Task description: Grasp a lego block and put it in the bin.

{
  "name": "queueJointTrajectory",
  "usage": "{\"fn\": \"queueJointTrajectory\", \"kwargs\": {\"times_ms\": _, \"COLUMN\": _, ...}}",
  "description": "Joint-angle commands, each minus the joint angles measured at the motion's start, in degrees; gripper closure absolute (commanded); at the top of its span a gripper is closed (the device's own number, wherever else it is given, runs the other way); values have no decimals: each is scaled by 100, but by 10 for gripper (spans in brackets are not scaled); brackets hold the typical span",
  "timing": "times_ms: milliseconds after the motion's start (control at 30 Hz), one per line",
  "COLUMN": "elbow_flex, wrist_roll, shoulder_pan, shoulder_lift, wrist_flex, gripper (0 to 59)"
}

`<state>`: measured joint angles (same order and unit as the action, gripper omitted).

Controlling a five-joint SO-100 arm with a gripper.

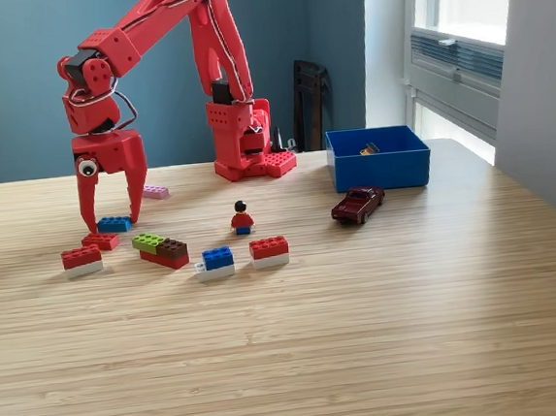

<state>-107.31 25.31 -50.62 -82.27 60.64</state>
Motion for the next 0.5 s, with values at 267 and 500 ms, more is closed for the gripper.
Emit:
{"fn": "queueJointTrajectory", "kwargs": {"times_ms": 267, "elbow_flex": 220, "wrist_roll": -88, "shoulder_pan": 475, "shoulder_lift": -114, "wrist_flex": 703, "gripper": 585}}
{"fn": "queueJointTrajectory", "kwargs": {"times_ms": 500, "elbow_flex": 1362, "wrist_roll": -26, "shoulder_pan": 1107, "shoulder_lift": -132, "wrist_flex": 1846, "gripper": 585}}
